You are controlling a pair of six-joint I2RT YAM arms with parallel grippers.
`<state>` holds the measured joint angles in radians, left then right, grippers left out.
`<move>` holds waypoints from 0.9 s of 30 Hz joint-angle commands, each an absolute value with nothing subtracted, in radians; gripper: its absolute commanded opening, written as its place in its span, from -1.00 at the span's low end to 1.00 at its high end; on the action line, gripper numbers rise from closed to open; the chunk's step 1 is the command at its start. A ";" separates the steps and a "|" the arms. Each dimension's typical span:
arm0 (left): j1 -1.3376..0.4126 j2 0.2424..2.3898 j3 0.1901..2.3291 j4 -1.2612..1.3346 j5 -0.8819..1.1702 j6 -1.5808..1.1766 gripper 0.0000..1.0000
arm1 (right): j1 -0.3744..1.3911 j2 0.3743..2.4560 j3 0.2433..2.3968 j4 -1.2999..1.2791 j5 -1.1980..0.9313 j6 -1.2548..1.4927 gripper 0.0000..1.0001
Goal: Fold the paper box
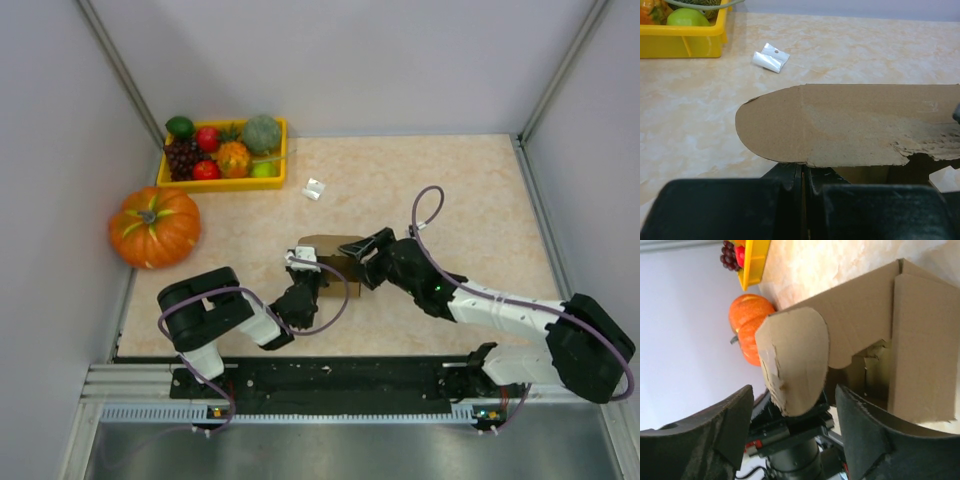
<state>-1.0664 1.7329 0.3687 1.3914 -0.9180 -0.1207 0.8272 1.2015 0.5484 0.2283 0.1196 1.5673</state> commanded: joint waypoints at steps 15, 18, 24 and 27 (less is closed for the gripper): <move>-1.106 1.631 0.244 1.667 -0.881 -0.124 -0.05 | 0.874 1.246 0.512 0.452 0.298 1.667 -1.00; -1.150 1.477 0.110 1.625 -0.861 -0.153 0.32 | 0.874 1.227 0.483 0.494 0.288 1.660 -1.00; -1.187 0.679 0.097 0.550 -0.689 -0.575 0.41 | 0.874 1.170 0.428 0.529 0.279 1.621 -1.00; -1.189 0.382 0.124 0.152 -0.591 -0.644 0.20 | 0.876 1.155 0.417 0.526 0.281 1.600 -1.00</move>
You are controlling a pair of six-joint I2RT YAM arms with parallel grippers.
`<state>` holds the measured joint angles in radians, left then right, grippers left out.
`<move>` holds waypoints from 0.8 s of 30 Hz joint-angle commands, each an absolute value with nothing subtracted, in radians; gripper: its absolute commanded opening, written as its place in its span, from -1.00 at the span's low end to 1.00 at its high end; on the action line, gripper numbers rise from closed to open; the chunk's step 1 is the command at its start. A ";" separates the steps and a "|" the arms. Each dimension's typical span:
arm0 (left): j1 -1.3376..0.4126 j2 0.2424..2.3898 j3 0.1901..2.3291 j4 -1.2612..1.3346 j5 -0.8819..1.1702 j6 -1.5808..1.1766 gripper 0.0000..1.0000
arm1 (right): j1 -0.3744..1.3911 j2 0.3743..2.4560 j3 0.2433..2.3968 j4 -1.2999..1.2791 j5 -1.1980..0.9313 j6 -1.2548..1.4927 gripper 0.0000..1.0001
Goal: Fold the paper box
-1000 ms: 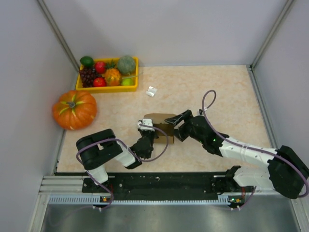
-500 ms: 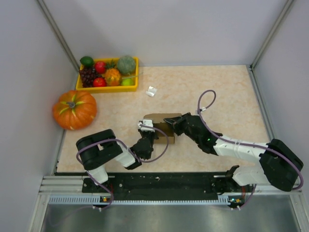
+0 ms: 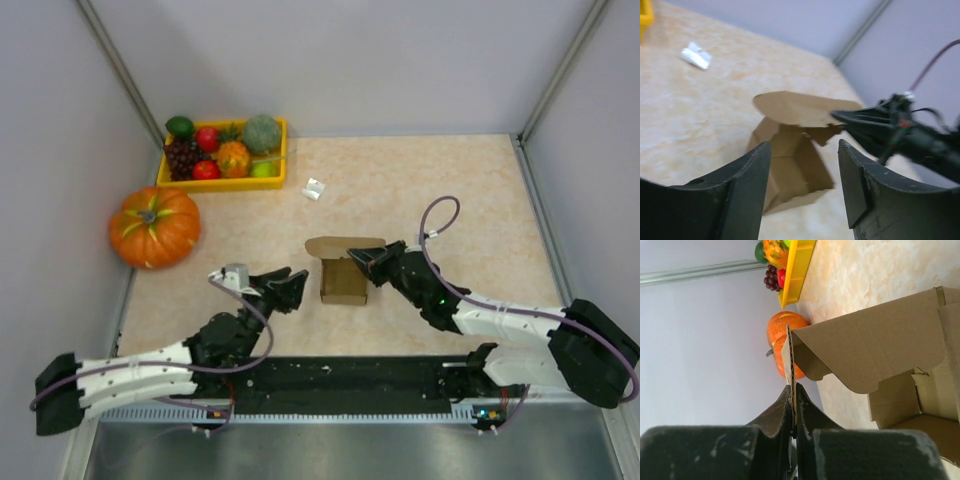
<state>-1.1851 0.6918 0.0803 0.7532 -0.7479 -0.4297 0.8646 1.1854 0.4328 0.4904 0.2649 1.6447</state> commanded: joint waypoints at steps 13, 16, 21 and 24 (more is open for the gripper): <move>-1.128 0.625 0.290 -0.045 -0.525 -0.694 0.29 | 0.885 1.097 0.345 0.539 0.272 1.575 -1.00; -1.030 0.698 0.301 0.102 -0.338 -0.600 0.40 | 0.885 1.078 0.334 0.509 0.270 1.563 -1.00; -0.713 0.606 0.229 0.285 0.040 -0.635 0.41 | 0.885 1.074 0.308 0.525 0.250 1.560 -1.00; -0.583 0.624 0.271 0.316 0.219 -0.688 0.67 | 0.885 1.069 0.298 0.537 0.247 1.559 -1.00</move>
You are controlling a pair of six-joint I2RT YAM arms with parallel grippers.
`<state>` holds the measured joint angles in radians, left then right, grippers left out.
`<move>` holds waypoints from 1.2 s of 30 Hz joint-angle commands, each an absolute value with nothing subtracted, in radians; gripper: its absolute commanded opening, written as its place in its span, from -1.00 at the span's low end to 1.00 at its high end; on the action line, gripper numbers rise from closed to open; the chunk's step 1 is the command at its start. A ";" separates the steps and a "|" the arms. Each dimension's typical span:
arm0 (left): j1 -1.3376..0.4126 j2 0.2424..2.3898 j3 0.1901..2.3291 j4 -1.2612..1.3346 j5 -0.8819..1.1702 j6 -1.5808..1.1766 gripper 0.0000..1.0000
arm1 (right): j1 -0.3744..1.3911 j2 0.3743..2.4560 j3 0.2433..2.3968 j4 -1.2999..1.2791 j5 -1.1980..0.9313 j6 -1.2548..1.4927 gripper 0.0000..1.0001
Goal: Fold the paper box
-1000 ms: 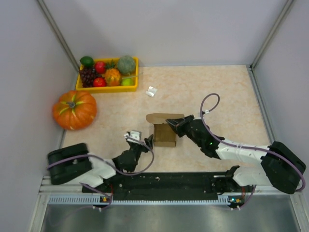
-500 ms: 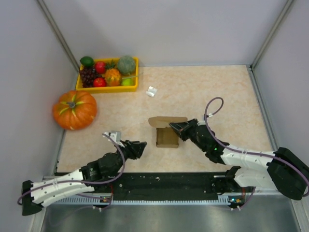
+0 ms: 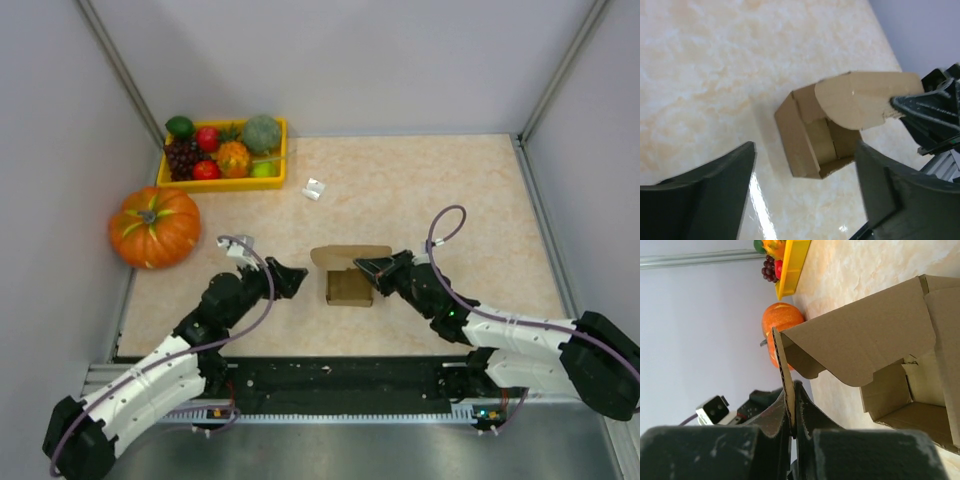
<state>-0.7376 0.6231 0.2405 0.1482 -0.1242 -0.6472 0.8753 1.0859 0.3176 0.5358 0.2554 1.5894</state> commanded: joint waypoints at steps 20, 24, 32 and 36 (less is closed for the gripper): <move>-0.445 1.235 0.617 0.377 0.687 -0.805 0.96 | 0.885 1.062 0.310 0.519 0.229 1.490 -1.00; -0.448 1.278 0.623 0.419 0.699 -0.816 0.95 | 0.885 1.065 0.311 0.512 0.222 1.479 -1.00; -0.469 1.341 0.617 0.522 0.732 -0.873 0.57 | 0.885 1.066 0.316 0.499 0.219 1.467 -1.00; -0.486 1.344 0.623 0.506 0.719 -0.861 0.38 | 0.884 1.063 0.322 0.489 0.213 1.459 -1.00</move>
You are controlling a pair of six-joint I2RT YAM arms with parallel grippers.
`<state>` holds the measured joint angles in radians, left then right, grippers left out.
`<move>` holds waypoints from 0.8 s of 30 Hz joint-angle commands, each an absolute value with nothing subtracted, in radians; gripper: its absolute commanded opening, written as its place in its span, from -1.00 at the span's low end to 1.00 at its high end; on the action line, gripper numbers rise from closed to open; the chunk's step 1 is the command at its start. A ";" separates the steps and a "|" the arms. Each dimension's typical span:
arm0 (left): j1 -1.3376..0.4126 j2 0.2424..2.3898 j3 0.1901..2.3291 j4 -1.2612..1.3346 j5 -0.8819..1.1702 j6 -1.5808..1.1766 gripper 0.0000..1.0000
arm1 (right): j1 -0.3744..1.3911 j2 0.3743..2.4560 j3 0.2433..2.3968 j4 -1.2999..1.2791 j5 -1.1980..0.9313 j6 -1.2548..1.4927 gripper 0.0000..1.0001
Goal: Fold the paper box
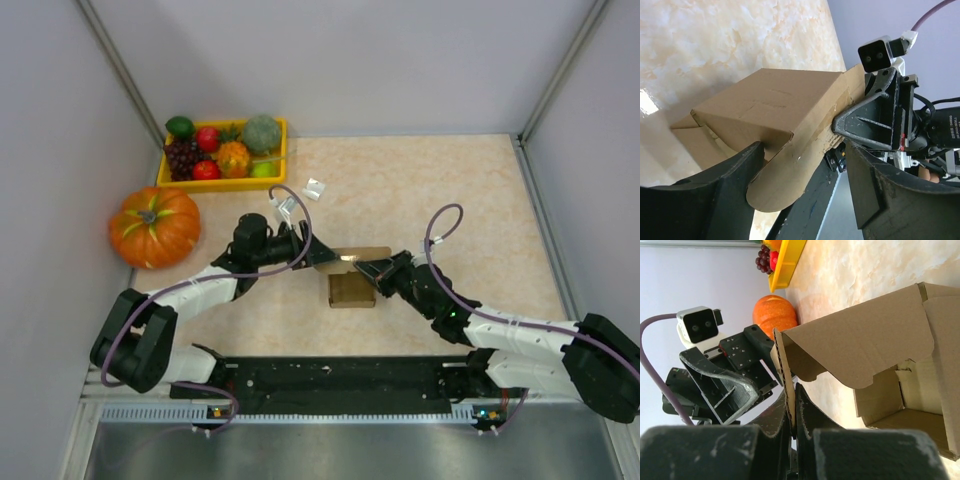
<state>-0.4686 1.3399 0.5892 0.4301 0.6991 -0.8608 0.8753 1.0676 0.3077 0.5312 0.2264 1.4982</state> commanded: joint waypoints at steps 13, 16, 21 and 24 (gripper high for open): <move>-0.502 1.330 0.621 0.377 0.663 -0.741 0.12 | 0.877 0.899 0.524 -0.085 0.102 1.019 0.21; -0.506 1.325 0.623 0.371 0.664 -0.721 0.12 | 0.874 0.836 0.612 -0.332 0.034 0.844 0.49; -0.515 1.330 0.637 0.359 0.667 -0.703 0.12 | 0.835 0.781 0.803 -0.688 0.090 0.681 0.72; -0.517 1.331 0.649 0.359 0.669 -0.696 0.20 | 0.657 0.782 0.860 -0.704 0.003 0.599 0.93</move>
<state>-0.5102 1.3506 0.5987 0.3412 0.6643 -0.7319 0.8150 0.7982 0.7498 -0.5076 0.0544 0.7856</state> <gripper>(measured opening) 0.579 0.929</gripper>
